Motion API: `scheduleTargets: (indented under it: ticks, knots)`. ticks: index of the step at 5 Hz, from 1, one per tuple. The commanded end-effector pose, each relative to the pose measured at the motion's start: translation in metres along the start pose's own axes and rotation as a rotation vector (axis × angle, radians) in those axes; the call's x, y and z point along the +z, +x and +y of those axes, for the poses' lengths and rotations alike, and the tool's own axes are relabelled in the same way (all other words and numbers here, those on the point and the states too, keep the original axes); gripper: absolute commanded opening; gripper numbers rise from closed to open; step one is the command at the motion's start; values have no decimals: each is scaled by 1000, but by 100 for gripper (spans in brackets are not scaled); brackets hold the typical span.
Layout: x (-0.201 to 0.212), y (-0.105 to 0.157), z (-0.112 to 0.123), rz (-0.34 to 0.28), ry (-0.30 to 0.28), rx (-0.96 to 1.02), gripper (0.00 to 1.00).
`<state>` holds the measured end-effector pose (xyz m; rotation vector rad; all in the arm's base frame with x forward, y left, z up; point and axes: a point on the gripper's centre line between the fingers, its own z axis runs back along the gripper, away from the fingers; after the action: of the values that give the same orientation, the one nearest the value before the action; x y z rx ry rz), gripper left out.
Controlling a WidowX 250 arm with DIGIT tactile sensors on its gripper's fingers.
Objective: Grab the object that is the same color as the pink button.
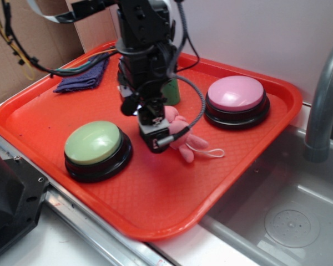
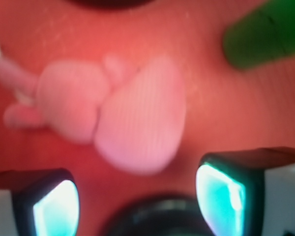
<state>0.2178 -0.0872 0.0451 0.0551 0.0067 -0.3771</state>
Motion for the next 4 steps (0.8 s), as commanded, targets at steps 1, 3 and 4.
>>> scheduleTargets:
  ticks: [1,3,4]
  knots:
    - [-17,24,-7,-98,-164,-34,100]
    - [-31,9,-15,-94,-255,-4,0]
    - [-19,5,-15,-123,-227,-18,0]
